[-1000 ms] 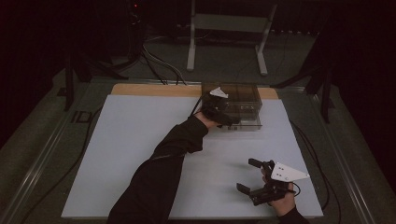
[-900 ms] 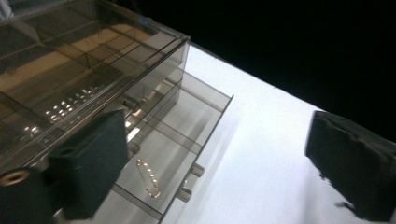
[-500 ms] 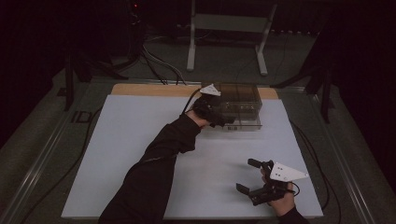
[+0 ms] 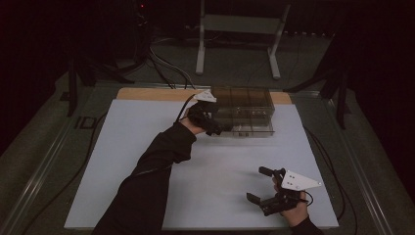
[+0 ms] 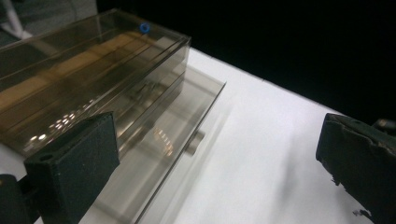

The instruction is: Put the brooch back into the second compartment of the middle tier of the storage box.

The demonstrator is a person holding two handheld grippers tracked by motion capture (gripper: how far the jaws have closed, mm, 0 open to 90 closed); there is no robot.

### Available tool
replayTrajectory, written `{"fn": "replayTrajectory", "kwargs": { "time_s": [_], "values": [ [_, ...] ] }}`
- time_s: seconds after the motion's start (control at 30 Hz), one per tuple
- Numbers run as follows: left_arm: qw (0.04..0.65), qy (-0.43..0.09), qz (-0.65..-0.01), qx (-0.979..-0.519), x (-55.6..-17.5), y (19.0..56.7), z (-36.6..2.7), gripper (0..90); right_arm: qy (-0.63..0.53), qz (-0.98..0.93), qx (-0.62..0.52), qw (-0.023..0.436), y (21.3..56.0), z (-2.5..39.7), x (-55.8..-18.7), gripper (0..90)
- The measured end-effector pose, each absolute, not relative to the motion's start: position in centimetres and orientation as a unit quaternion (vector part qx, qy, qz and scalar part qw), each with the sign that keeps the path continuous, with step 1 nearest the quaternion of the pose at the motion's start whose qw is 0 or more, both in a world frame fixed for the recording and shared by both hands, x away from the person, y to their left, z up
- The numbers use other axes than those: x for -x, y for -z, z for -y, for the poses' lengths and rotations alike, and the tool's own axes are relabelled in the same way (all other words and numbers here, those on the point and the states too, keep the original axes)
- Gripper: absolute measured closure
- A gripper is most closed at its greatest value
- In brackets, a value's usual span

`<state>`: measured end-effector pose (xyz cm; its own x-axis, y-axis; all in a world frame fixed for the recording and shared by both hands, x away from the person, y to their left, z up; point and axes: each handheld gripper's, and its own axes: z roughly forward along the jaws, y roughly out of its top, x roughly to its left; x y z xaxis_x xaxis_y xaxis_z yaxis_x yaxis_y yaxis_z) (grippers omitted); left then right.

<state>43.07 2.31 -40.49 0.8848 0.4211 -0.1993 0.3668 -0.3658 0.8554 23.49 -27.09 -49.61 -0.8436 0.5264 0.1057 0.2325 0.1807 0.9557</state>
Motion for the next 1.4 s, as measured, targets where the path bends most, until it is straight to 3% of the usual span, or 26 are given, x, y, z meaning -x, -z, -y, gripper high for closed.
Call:
{"fn": "replayTrajectory", "kwargs": {
  "time_s": [0.63,1.4],
  "values": [
    [0.523,-0.038,-0.259,-0.811,-40.7,40.1,-7.9,0.2,-0.586,-0.761,-0.248,0.125,49.6,26.8,-23.5,0.0],
    [0.519,-0.052,-0.287,-0.803,-36.4,42.5,-14.7,0.2,-0.585,-0.762,-0.250,0.122,49.7,26.6,-23.6,0.0]
  ]
}}
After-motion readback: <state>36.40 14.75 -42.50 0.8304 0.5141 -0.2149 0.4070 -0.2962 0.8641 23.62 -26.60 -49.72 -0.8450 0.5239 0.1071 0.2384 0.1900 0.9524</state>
